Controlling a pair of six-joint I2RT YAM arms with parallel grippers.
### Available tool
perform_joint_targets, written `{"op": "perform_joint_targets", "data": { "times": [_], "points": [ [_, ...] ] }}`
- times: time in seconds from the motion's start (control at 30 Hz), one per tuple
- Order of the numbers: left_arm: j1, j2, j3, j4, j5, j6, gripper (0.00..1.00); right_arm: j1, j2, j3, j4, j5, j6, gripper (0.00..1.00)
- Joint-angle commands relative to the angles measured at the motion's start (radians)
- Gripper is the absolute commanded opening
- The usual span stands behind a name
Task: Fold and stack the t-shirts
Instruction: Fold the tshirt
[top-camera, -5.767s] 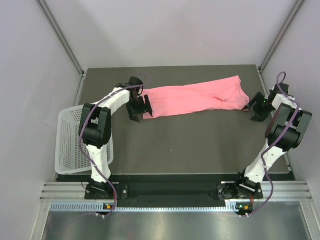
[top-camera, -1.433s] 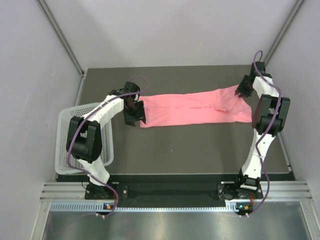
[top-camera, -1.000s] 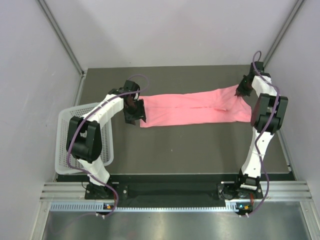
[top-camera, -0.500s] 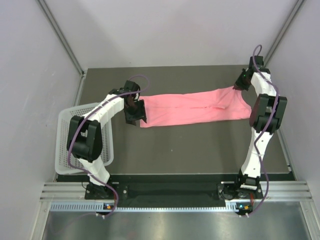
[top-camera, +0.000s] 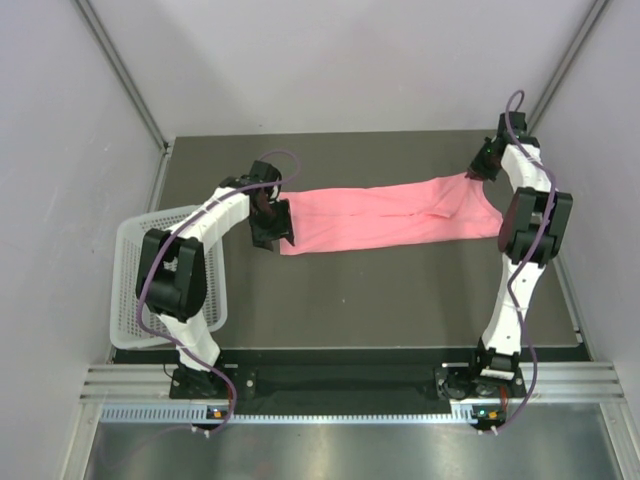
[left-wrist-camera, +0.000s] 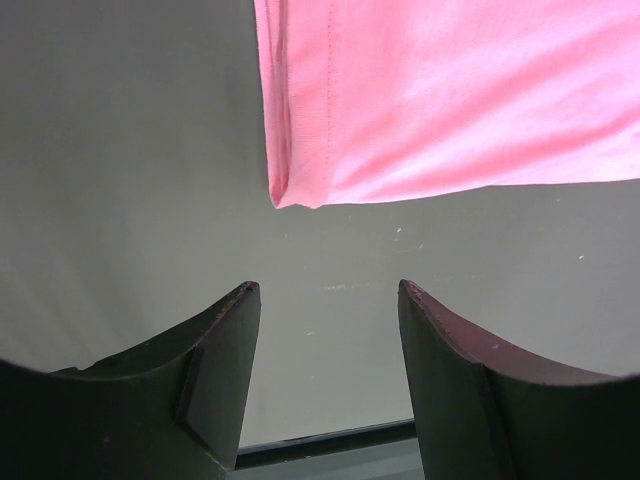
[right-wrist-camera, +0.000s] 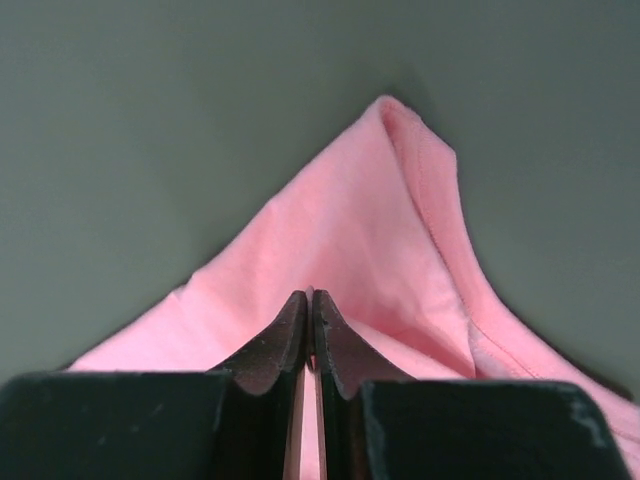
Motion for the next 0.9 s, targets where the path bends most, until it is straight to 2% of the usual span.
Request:
{"op": "perform_joint_targets", "data": {
  "times": [0.0,0.13,0.27,0.47,0.5,0.6,0.73,0.87],
  "points": [
    [-0.005,0.003,0.042,-0.006,0.010,0.008,0.63,-0.008,0.035,0.069,0.042,-0.005,0.022,0.06],
    [-0.005,0.002,0.048,-0.011,0.007,0.005,0.62,-0.011,0.081,0.098,0.039,-0.037,0.030,0.13],
    [-0.005,0.005,0.065,-0.017,0.005,0.007,0.62,-0.016,0.103,0.144,0.009,-0.050,0.029,0.36],
    [-0.003,0.029,0.120,-0.031,-0.019,0.017,0.63,-0.019,0.016,0.178,-0.068,-0.016,-0.002,0.48],
    [-0.002,0.032,0.138,-0.032,-0.024,0.019,0.63,-0.016,-0.001,0.158,-0.091,-0.017,-0.007,0.54],
    [0.005,0.061,0.192,-0.026,-0.024,0.039,0.64,-0.013,-0.083,0.072,-0.117,-0.022,-0.030,0.60],
    [0.018,0.158,0.289,-0.020,-0.031,0.068,0.67,-0.011,-0.228,-0.117,-0.062,-0.100,-0.017,0.63],
    [0.047,0.256,0.399,-0.002,-0.030,0.096,0.62,-0.005,-0.299,-0.250,-0.057,-0.134,-0.020,0.64]
  ]
}}
